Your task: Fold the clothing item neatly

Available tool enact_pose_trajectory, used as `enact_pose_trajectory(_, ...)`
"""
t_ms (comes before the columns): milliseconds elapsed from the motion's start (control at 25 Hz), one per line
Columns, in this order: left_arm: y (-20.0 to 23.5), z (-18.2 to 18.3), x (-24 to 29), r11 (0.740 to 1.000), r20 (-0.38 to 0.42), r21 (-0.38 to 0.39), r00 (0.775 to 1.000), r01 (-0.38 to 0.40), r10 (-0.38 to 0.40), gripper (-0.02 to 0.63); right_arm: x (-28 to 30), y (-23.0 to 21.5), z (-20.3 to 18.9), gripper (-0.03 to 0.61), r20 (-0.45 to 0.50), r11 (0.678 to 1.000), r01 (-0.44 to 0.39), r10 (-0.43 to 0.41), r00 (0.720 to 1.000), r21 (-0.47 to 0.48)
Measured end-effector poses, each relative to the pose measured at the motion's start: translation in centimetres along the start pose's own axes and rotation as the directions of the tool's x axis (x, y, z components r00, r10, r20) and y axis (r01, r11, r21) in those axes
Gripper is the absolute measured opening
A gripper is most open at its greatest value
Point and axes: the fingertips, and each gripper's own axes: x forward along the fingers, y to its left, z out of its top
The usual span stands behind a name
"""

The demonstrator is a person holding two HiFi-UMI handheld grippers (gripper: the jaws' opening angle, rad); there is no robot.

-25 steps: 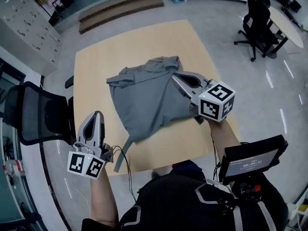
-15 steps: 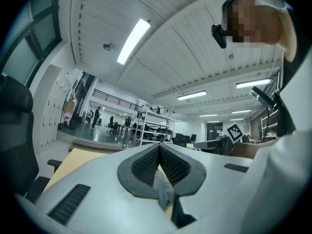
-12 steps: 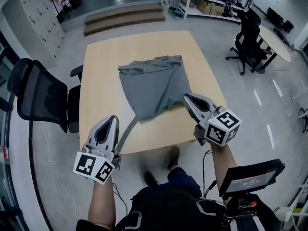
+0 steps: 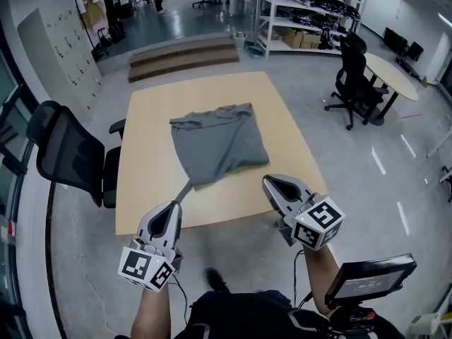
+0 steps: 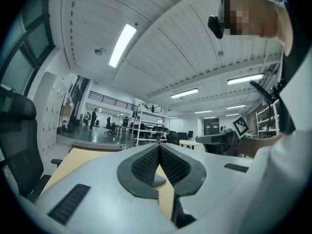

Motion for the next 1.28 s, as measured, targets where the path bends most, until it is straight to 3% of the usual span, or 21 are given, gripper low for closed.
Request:
enact_pose_trajectory(400, -12.5, -1.3, -2.5, 0.999, -0.025, -0.016, 0.999, -0.048, 0.048, 0.000, -12.4, 0.9, -2.1, 0.009, -0.012, 0.998, -0.066, 0.066, 0.998, -0.010)
enact_pose_trajectory(680, -17.3, -1.3, -5.8, 0.999, -0.034, 0.010, 0.999, -0.041, 0.042, 0.000, -17.4, 3.2, -2.6, 0.009, -0.001, 0.998, -0.053, 0.053, 0.999, 0.022)
enact_pose_trajectory(840, -18.2, -1.0, -9.2, 0.999, -0.033, 0.044, 0.999, -0.005, 0.007, 0.000, -18.7, 6.9, -2.3, 0.009, 0.014, 0.999, -0.040, 0.040, 0.999, 0.011)
enact_pose_trajectory(1280, -17.7, -2.9, -21.1, 0.997, -0.043, 0.014, 0.996, 0.074, -0.074, 0.000, -21.7, 19.2, -4.0, 0.009, 0.002, 0.998, 0.059, -0.059, 0.998, 0.014)
